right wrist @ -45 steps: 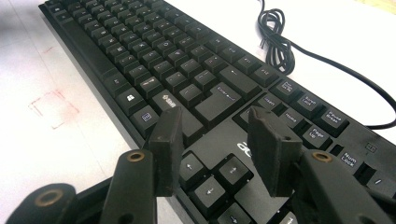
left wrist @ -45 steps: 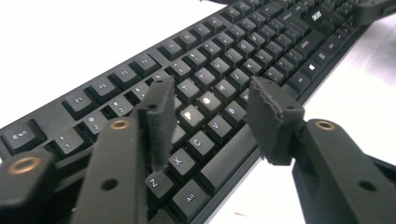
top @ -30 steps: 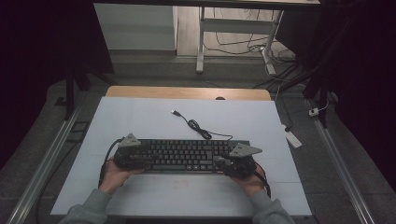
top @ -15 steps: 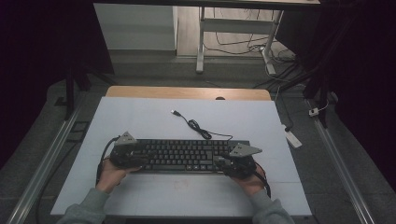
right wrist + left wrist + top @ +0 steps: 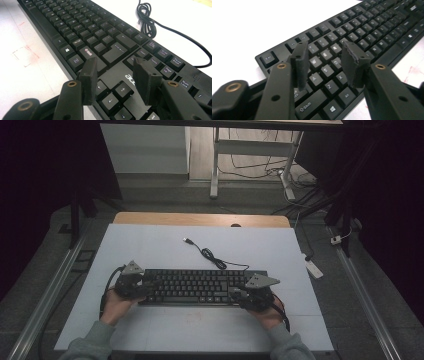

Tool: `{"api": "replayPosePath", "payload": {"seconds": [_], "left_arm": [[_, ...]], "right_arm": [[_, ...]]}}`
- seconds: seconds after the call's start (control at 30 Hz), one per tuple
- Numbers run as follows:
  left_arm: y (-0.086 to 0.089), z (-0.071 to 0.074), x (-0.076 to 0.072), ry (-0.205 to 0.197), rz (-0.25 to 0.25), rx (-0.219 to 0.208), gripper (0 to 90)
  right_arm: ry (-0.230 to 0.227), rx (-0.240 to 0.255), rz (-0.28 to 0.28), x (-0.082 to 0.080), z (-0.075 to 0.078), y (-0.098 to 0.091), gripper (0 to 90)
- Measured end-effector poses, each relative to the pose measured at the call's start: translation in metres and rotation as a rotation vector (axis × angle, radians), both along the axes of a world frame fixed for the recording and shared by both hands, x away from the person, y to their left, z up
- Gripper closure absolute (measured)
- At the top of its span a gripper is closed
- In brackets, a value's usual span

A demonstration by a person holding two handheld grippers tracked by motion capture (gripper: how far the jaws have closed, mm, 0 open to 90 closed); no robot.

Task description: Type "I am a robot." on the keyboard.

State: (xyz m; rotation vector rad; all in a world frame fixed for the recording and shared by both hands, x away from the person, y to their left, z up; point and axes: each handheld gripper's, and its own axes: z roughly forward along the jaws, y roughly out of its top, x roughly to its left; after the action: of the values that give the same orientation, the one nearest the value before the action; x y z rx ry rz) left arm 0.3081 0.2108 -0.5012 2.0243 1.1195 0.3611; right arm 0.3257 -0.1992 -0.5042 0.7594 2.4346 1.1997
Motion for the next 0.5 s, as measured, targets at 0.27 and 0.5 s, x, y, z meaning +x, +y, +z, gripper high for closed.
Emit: {"api": "replayPosePath", "payload": {"seconds": [0.27,0.5], "left_arm": [[0.002,-0.005,0.002,0.015,0.003,0.040,77.8],[0.002,-0.011,0.005,0.046,-0.008,0.073,88.7]], "right_arm": [[-0.001,-0.002,0.000,0.000,0.000,0.000,55.0],[-0.002,-0.003,-0.001,0.000,0.000,0.000,54.9]]}}
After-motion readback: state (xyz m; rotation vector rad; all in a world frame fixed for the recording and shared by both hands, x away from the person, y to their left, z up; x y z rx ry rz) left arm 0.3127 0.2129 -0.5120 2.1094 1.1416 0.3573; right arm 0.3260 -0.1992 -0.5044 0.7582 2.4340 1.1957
